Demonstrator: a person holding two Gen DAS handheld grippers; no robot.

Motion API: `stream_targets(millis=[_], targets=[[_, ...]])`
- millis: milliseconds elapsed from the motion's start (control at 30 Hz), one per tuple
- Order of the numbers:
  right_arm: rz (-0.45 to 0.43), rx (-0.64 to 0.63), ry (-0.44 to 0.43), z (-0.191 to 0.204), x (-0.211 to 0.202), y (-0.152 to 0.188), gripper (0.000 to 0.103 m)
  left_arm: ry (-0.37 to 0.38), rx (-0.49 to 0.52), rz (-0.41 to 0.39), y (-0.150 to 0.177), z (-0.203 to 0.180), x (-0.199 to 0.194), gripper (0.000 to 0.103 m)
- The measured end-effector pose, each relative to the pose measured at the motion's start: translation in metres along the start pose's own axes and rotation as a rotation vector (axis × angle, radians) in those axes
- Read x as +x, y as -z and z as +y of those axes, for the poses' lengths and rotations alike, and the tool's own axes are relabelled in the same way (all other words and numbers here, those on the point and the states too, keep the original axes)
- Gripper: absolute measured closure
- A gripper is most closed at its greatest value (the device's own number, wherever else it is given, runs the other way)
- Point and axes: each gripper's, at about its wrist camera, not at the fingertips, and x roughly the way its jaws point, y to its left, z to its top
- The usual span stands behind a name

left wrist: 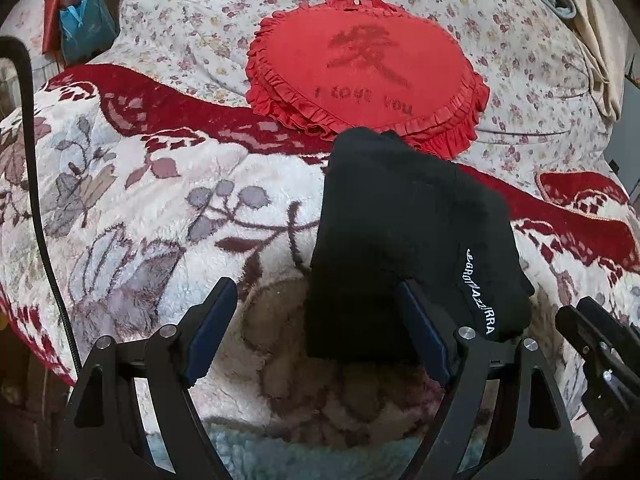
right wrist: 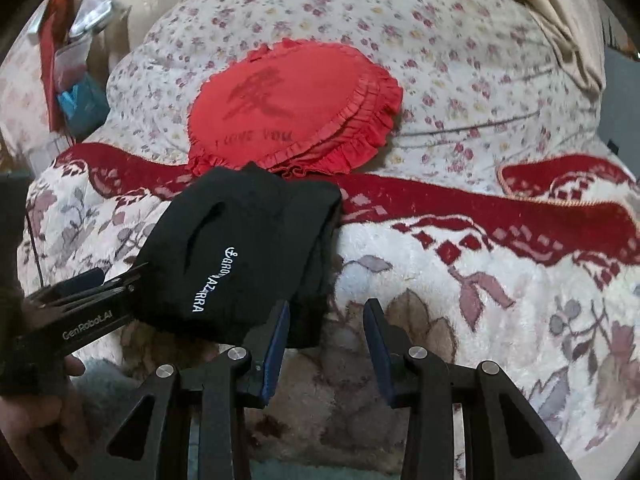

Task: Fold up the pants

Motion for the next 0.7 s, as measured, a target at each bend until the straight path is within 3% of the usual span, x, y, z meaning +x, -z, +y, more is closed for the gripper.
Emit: stream_targets(millis=[200, 400, 467, 533, 700], targets=[[0.019, -0.055, 0.012, 0.013, 0.005, -0.003, 0.066, 0.023, 0.006, 0.006, 0.0, 0.001, 0.0, 0.021], [0.029, -0.016, -0.01, 0.006, 0.007, -0.003, 0.066, 0.021, 0.044, 0.011, 0.0, -0.006, -0.001, 0.021], [0.027, -0.006, -0.014, 0.005, 0.006, -0.002, 0.066, 0.019, 0.059, 0.015, 0.0, -0.008, -0.001, 0.016], [0.025, -0.007, -0.015, 0.005, 0.006, -0.002, 0.066, 0.005, 0.076, 0.004, 0.0, -0.012, -0.003, 0.001], [0.023, -0.006, -0.016, 0.005, 0.005, -0.002, 0.066, 0.05, 0.125, -0.024, 0.004, -0.02, -0.006, 0.001]])
